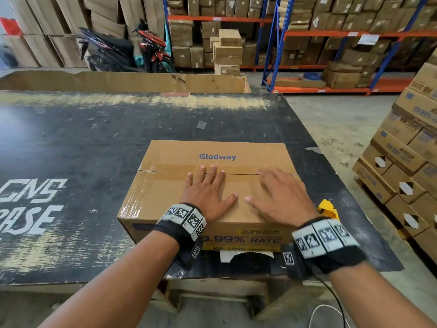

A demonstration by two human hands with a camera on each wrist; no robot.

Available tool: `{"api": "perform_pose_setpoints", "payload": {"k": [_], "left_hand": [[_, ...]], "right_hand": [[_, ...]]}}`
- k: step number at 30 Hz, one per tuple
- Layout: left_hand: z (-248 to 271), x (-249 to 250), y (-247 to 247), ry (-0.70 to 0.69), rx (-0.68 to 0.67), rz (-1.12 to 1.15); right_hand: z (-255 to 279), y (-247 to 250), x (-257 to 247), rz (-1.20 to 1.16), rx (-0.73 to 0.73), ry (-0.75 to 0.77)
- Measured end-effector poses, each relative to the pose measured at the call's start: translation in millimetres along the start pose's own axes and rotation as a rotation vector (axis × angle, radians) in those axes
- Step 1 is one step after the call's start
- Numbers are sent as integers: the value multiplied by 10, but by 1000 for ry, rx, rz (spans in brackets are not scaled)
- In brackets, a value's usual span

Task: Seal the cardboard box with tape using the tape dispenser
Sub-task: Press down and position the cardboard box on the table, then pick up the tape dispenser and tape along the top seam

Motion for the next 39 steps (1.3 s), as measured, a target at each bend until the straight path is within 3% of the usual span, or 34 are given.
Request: {"api": "perform_pose_setpoints", "payload": {"k": [4,8,11,13,15,17,20,22,26,31,35,39], "left_hand": [[25,-15,-31,9,16,6],[27,167,-39,-20,29,71],[45,307,-68,-63,48,70],[38,293,-75,-63,66,79],[37,267,-70,-62,96,78],[29,281,-60,-59,112,76],[23,303,-41,-49,122,98],[17,294,-32,-39,124,106],[27,275,-41,-34,156,98],[35,273,-37,-18,163,101],[32,273,-37,-7,153,104],[46,275,-22,2,153,102]], "right_hand": [[-299,-204,60,82,-138,-48],[-319,-338,91,77,-161,-50],[-274,-146,209,-245,-134,-2],[-182,78,512,-517,65,-21],[-8,191,1044,-615,311,-169],[201,110,1643,-560,421,-403],[415,-287,2289,-427,239,-698],[457,-595,2457,-439,60,-764],[345,-1011,2539,-465,-84,-744],[256,-1119,2644,-515,25,-723],[288,-908,2826,-865,193,-666],[165,-249,2660,-1233,299,-421]]}}
Point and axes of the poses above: each hand's wrist, its own z-axis away from the middle knuckle, its own y-axis out of the back of the hand, x = y × z, the point moved 6 cm from there along -z, towards the middle knuckle, and after that the axes turned 4 degrees about -x, right-handed, at the moved point
